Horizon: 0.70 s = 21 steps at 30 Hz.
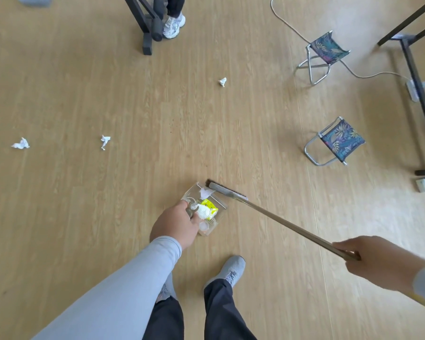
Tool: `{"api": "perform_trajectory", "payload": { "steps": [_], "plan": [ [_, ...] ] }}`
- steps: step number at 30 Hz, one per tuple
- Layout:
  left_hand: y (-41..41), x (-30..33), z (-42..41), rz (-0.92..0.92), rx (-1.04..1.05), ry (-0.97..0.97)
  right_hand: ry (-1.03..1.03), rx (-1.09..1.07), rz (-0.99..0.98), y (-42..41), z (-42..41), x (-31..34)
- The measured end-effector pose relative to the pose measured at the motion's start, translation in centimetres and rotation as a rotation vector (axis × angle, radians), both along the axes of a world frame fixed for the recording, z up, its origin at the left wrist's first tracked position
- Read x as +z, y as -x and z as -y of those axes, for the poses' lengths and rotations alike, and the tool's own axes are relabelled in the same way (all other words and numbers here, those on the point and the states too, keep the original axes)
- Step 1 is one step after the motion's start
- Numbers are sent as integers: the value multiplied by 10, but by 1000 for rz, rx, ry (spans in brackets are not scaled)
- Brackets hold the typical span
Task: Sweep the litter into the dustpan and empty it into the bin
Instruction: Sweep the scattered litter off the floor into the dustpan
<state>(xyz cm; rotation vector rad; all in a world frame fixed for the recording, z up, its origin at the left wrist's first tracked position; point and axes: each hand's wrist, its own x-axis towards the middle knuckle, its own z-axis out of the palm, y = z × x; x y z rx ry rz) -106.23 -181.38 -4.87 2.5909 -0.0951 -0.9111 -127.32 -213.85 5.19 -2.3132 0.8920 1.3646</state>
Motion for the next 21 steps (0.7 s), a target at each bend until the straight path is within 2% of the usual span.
{"api": "perform_trajectory", "payload": {
  "steps": [3, 7, 12, 16, 21],
  "plan": [
    [3, 0, 0, 4, -8, 2, 35, 100, -54, 0, 12, 12],
    [2, -2, -1, 18, -7, -1, 39, -2, -18, 4, 17, 17],
    [2, -2, 1, 17, -11, -15, 59, -24, 9, 8, 1, 9],
    [2, -2, -1, 21, -15, -19, 92, 100, -16, -3, 4, 13],
    [2, -4, -1, 25, -15, -10, 28, -130, 61, -5, 1, 2]
  ]
}}
